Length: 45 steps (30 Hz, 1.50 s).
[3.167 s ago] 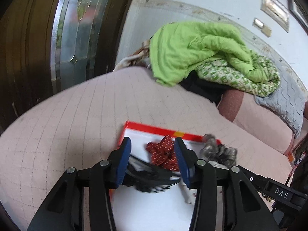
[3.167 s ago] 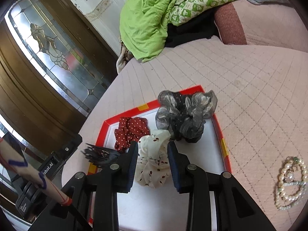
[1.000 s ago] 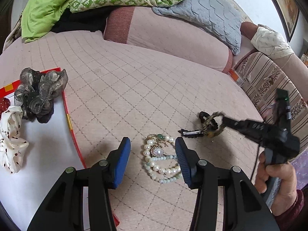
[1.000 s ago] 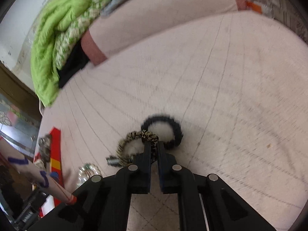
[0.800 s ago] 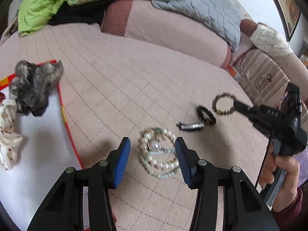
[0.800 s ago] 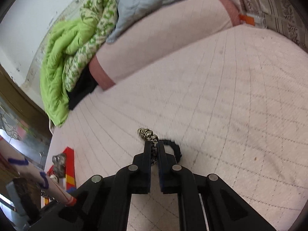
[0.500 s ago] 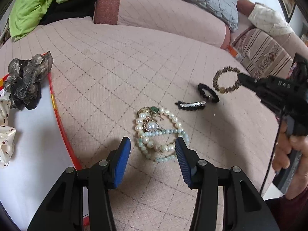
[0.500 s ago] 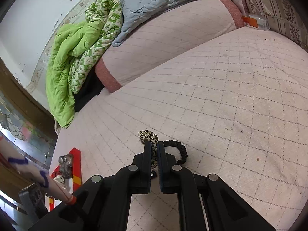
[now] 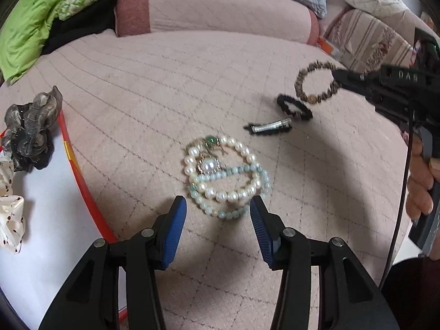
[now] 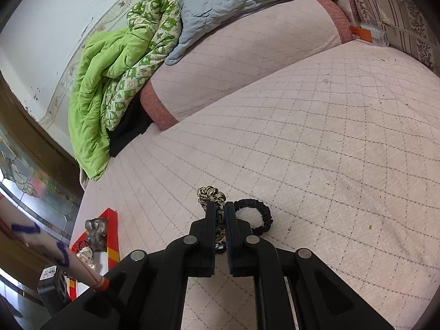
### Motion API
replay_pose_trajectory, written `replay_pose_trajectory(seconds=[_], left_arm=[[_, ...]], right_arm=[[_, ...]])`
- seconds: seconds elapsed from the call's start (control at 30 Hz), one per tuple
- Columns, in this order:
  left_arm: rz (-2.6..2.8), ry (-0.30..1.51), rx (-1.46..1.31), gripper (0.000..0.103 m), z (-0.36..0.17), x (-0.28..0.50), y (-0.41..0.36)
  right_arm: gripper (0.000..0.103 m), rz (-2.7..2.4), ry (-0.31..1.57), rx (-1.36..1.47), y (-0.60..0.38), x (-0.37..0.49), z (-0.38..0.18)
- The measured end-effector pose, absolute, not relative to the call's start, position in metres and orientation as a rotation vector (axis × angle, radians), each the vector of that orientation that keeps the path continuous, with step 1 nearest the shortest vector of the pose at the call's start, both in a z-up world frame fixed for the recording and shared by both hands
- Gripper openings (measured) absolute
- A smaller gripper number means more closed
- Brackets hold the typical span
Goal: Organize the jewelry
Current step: 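Grasp the leopard-print and black hair ties with the right gripper, then close the left gripper on the pale jade bead bracelet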
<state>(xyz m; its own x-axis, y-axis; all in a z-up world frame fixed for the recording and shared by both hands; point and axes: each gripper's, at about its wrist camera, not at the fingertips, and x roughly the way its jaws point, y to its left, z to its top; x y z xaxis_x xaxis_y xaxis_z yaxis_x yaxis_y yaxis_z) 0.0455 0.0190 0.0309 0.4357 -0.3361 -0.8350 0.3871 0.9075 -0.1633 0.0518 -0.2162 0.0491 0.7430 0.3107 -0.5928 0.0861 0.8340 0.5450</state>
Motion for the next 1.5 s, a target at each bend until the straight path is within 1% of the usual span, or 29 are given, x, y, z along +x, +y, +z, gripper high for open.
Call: replay_pose_trajectory(seconds=[0.07, 0.33, 0.43, 0.5, 0.63, 0.8, 1.07, 1.2, 1.5], left_arm=[[-0.436, 1.0, 0.056, 0.047, 0.035, 0.047, 0.02], [-0.386, 1.003, 0.096, 0.047, 0.027, 0.059, 0.013], [-0.381, 0.926, 0.167, 0.047, 0.04, 0.049, 0.003], [-0.399, 0.911, 0.162, 0.047, 0.046, 0.047, 0.001], [-0.421, 1.005, 0.081, 0.047, 0.03, 0.056, 0.003], [-0.447, 1.037, 0.055, 0.047, 0.024, 0.057, 0.001], [-0.778, 1.132, -0.108, 0.047, 0.021, 0.041, -0.021], [-0.768, 1.126, -0.054, 0.047, 0.022, 0.033, -0.027], [-0.67, 1.098, -0.095, 0.047, 0.015, 0.038, -0.036]], right_arm=[[0.007, 0.13, 0.734, 0.585, -0.216, 0.052, 0.049], [0.007, 0.13, 0.746, 0.591, -0.221, 0.052, 0.046], [0.007, 0.132, 0.746, 0.591, -0.222, 0.051, 0.046], [0.007, 0.132, 0.745, 0.596, -0.223, 0.05, 0.046], [0.007, 0.129, 0.743, 0.594, -0.224, 0.049, 0.046], [0.007, 0.127, 0.744, 0.602, -0.225, 0.048, 0.047], [0.007, 0.123, 0.739, 0.614, -0.229, 0.047, 0.048], [0.007, 0.119, 0.736, 0.617, -0.231, 0.047, 0.048], [0.007, 0.119, 0.739, 0.612, -0.234, 0.046, 0.047]])
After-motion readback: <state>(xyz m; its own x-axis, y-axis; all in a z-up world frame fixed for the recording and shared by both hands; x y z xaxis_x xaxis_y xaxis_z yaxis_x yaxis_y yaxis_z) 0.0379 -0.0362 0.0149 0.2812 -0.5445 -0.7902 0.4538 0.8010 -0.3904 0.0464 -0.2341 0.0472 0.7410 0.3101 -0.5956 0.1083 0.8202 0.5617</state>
